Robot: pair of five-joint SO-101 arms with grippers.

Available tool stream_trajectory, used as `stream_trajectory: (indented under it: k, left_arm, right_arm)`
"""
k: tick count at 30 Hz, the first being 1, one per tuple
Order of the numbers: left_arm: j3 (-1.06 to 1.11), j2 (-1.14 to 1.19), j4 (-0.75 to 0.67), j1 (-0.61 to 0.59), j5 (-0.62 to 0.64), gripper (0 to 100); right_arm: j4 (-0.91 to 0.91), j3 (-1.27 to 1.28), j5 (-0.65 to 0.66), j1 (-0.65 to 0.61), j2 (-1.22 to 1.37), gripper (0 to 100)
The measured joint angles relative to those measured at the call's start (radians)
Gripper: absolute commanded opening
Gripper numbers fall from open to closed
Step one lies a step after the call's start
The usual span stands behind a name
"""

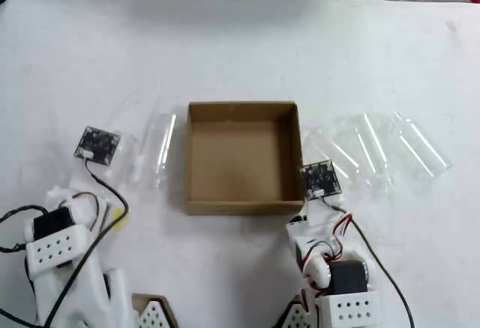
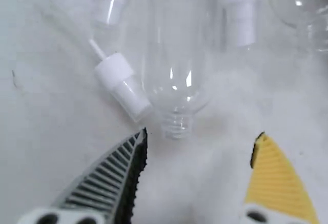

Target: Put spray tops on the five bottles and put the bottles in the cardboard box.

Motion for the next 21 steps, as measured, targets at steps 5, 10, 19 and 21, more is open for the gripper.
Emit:
stream_trajectory:
  k: [5,10,19,21]
  left_arm:
    - [0.052,0.0,-0.192,-0.023,0.0,29]
    - [0.081,0.0,-0.216,-0.028,-0.051,29]
    - [0.081,0.0,-0.215,-0.028,-0.127,29]
    - [0.081,0.0,-0.203,-0.028,-0.137,29]
  right_arm:
    - [0.0,0.0,0.0,0.0,0.0,1.8]
    - [0.0,0.0,0.0,0.0,0.0,1.8]
    - [0.0,0.0,0.0,0.0,0.0,1.8]
    - [0.0,0.0,0.0,0.0,0.0,1.8]
